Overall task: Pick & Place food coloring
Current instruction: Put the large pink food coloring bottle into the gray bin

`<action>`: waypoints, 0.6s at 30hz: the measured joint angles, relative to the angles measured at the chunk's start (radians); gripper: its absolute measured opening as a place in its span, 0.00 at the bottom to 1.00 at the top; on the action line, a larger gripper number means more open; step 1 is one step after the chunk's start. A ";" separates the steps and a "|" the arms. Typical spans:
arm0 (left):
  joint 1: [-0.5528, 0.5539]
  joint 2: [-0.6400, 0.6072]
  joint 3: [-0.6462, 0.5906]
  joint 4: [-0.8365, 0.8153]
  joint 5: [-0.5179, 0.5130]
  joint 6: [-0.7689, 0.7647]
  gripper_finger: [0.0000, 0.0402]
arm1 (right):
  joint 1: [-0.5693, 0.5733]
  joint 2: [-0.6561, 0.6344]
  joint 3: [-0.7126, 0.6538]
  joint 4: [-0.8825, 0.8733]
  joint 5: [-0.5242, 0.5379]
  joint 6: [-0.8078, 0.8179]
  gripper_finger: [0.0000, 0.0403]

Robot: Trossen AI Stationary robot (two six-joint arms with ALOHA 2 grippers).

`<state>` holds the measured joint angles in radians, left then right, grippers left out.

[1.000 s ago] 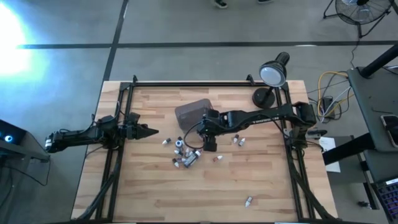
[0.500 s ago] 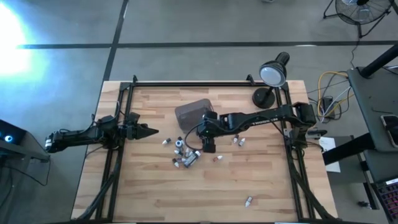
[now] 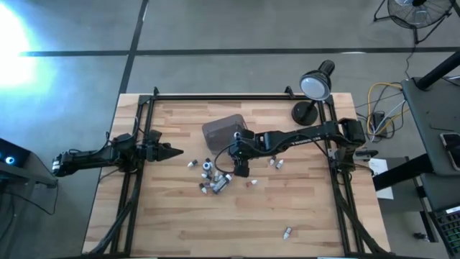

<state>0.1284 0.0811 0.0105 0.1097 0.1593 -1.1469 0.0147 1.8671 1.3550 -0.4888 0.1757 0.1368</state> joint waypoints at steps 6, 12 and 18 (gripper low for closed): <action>0.000 0.000 0.000 0.000 0.000 0.000 0.44 | -0.001 0.000 -0.018 -0.003 0.000 0.039 0.32; 0.001 0.000 0.000 -0.001 0.000 -0.005 0.44 | 0.000 -0.012 0.039 -0.042 -0.002 0.075 0.25; 0.001 0.001 0.000 -0.006 0.000 -0.002 0.44 | -0.027 -0.062 0.210 -0.136 0.025 0.092 0.25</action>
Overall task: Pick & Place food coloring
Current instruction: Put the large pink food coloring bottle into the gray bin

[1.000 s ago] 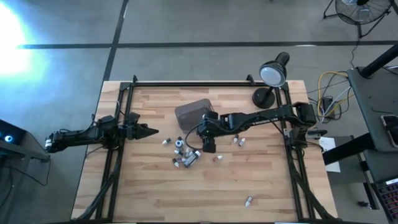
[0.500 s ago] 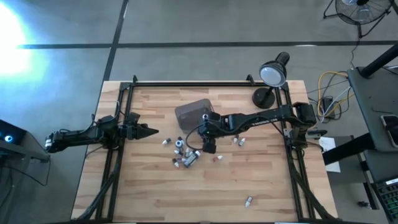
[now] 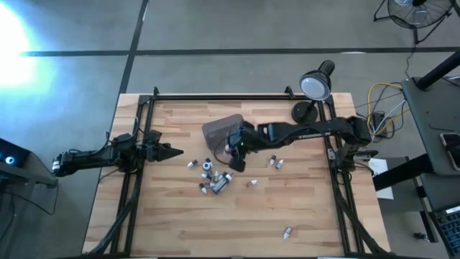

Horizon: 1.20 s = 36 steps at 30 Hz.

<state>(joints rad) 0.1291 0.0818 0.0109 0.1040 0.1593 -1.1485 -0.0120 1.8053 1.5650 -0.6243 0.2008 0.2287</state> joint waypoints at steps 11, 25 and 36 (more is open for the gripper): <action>0.000 0.001 0.000 -0.004 -0.027 0.019 0.44 | -0.271 0.097 0.062 -0.017 -0.056 -0.021 0.26; -0.001 0.002 0.000 -0.060 -0.132 0.007 0.44 | -0.347 0.197 0.061 -0.048 -0.155 -0.191 0.43; -0.001 0.124 0.026 -0.161 -0.123 0.026 0.42 | -0.323 0.066 0.056 -0.163 -0.113 -0.266 0.65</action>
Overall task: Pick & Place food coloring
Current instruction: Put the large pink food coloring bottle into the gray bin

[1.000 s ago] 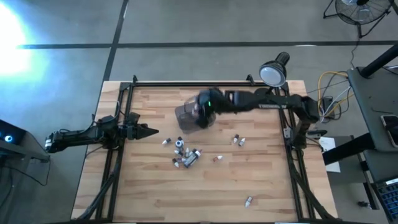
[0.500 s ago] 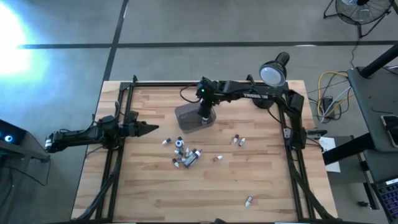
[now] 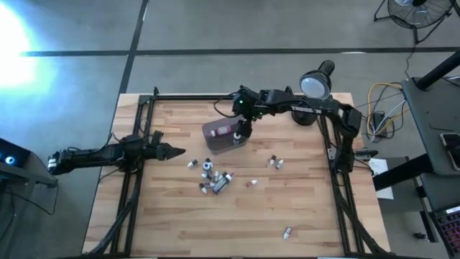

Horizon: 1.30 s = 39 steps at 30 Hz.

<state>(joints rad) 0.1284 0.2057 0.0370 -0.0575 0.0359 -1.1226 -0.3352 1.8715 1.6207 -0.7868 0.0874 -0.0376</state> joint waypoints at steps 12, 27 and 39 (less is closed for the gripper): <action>0.000 0.268 0.140 -0.059 -0.042 0.161 0.38 | 0.109 0.066 0.071 0.170 0.028 -0.205 0.66; 0.000 0.392 0.218 -0.121 -0.146 0.150 0.38 | 0.085 0.533 0.664 -0.198 -0.110 -0.281 0.57; 0.000 0.401 0.218 -0.120 -0.169 0.157 0.38 | 0.101 0.607 0.667 -0.161 -0.085 -0.343 0.52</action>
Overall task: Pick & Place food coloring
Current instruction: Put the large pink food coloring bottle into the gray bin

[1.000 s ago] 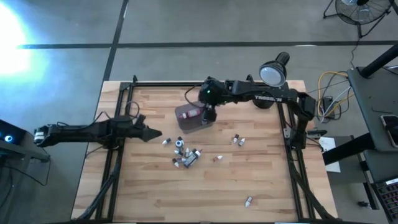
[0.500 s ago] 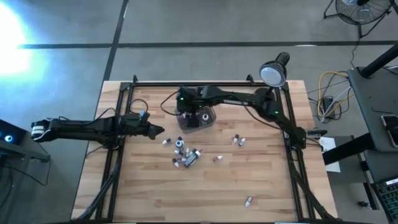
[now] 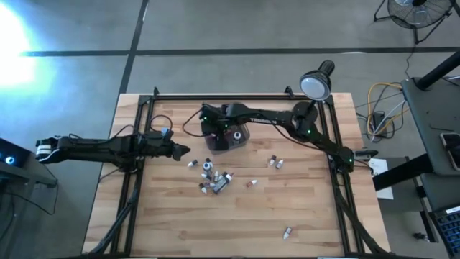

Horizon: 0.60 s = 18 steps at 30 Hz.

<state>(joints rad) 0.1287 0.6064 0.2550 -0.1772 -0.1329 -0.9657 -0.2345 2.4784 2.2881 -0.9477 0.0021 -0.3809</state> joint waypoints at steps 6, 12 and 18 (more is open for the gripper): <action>-0.001 0.000 0.000 0.000 0.000 0.001 0.38 | -0.001 0.012 -0.010 0.052 0.077 -0.016 0.52; -0.001 0.000 0.000 0.000 0.000 0.001 0.38 | -0.006 0.011 -0.075 0.069 0.077 -0.040 0.52; 0.000 0.000 0.000 0.001 0.000 0.001 0.38 | -0.006 0.011 -0.144 0.096 0.076 -0.040 0.52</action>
<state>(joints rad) 0.1284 0.6060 0.2546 -0.1764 -0.1329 -0.9649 -0.2407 2.4892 2.1444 -0.8513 0.0776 -0.4214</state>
